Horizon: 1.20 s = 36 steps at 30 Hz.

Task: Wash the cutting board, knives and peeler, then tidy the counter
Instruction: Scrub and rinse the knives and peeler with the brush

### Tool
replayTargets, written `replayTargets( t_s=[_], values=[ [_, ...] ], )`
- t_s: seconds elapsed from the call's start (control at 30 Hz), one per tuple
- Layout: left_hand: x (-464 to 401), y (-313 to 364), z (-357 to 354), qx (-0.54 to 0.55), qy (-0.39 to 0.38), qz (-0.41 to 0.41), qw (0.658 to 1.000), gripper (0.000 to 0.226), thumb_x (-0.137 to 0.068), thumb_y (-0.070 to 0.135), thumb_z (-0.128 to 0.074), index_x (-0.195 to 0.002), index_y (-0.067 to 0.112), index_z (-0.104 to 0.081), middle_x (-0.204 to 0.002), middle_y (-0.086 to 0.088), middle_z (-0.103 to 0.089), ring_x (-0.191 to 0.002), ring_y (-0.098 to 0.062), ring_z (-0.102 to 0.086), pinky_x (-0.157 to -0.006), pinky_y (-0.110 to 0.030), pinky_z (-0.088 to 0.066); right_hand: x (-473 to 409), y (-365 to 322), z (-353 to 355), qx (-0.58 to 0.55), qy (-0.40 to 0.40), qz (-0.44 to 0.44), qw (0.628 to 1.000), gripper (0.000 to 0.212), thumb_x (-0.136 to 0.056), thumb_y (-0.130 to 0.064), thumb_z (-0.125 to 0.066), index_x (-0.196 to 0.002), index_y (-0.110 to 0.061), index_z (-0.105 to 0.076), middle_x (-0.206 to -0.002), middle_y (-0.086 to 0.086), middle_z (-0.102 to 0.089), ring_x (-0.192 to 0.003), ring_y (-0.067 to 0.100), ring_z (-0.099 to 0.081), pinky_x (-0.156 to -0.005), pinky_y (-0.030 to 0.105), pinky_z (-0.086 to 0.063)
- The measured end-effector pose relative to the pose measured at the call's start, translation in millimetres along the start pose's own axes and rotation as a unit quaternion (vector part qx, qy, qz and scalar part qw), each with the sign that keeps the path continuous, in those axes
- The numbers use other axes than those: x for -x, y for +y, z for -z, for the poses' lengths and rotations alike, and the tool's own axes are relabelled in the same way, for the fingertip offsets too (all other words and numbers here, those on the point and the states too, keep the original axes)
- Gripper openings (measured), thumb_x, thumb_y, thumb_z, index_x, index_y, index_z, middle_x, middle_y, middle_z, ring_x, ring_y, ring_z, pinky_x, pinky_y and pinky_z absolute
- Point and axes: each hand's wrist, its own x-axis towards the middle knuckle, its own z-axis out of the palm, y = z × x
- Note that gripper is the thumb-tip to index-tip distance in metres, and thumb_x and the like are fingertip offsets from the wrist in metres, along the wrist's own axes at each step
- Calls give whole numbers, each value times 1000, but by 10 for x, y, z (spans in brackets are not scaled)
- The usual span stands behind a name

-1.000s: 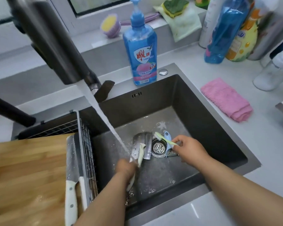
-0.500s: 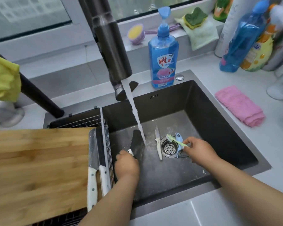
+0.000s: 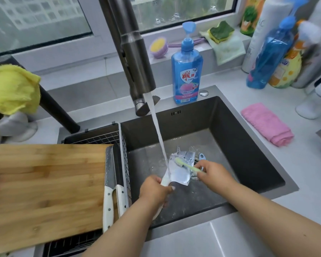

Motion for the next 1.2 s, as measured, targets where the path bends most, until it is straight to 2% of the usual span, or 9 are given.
replayTargets(
  t_s=[0.17, 0.37, 0.5, 0.57, 0.67, 0.8, 0.97, 1.1, 1.2],
  values=[
    [36, 12, -12, -44, 7, -2, 999, 30, -73, 1, -76, -76, 12, -49, -69, -15, -61, -45, -23, -51, -43, -26, -41, 129, -45, 23, 2, -37, 4, 999, 8, -86, -31, -61, -91, -30, -67, -67, -7, -58, -57, 9, -51, -52, 23, -37],
    [103, 98, -66, -62, 12, -21, 998, 23, -74, 5, -74, -81, 11, -52, -70, -15, -63, -45, -24, -53, -44, -27, -44, -91, -119, 101, 72, 32, -24, 997, 19, -90, -23, -52, -106, -24, -63, -101, 4, -68, -90, 28, -62, -63, 29, -41],
    [92, 114, -46, -54, 22, -24, 998, 21, -75, 6, -73, -79, 12, -53, -71, -14, -63, -45, -24, -53, -45, -27, -45, -43, -150, 202, 81, 25, -5, 996, 20, -87, -21, -52, -101, -20, -66, -95, 3, -68, -78, 22, -55, -60, 27, -41],
    [77, 120, -47, -44, 23, -27, 998, 20, -74, 7, -72, -78, 13, -53, -71, -15, -63, -45, -25, -53, -46, -28, -45, 29, -220, 132, 65, 1, 32, 997, 20, -86, -22, -54, -102, -23, -68, -96, 0, -66, -83, 20, -57, -58, 25, -38],
    [82, 140, -48, -48, 19, -34, 998, 21, -74, 7, -71, -77, 14, -52, -73, -16, -65, -46, -26, -54, -48, -30, -47, -74, -212, 87, 79, 29, 40, 996, 26, -91, -27, -54, -114, -25, -64, -119, 2, -52, -104, 23, -57, -78, 27, -41],
    [106, 149, -40, -66, 21, -35, 997, 19, -76, 7, -71, -81, 14, -54, -79, -15, -67, -50, -25, -58, -48, -29, -51, -207, -99, 254, 85, 61, -34, 994, 27, -92, -24, -52, -116, -23, -64, -115, 6, -43, -84, 26, -58, -75, 30, -46],
    [107, 115, -41, -78, 36, -35, 996, 20, -75, 5, -70, -77, 15, -52, -75, -14, -66, -48, -25, -57, -47, -31, -50, -3, -189, 92, 57, -19, 43, 997, 25, -87, -21, -55, -106, -26, -71, -103, -1, -48, -78, 16, -52, -57, 19, -36],
    [143, 124, -59, -92, 36, -37, 994, 19, -74, 9, -70, -80, 14, -53, -80, -15, -67, -50, -26, -60, -50, -35, -54, -189, -169, 73, 59, 12, 9, 998, 35, -90, -14, -50, -120, -21, -65, -122, 8, -45, -96, 26, -58, -76, 24, -39],
    [160, 115, -43, -96, 38, -41, 994, 19, -75, 10, -70, -80, 15, -53, -81, -13, -67, -54, -26, -61, -53, -40, -57, -266, -83, 194, 89, 55, -49, 993, 35, -87, -6, -45, -113, -16, -67, -119, 12, -45, -88, 32, -58, -74, 29, -41]
  ],
)
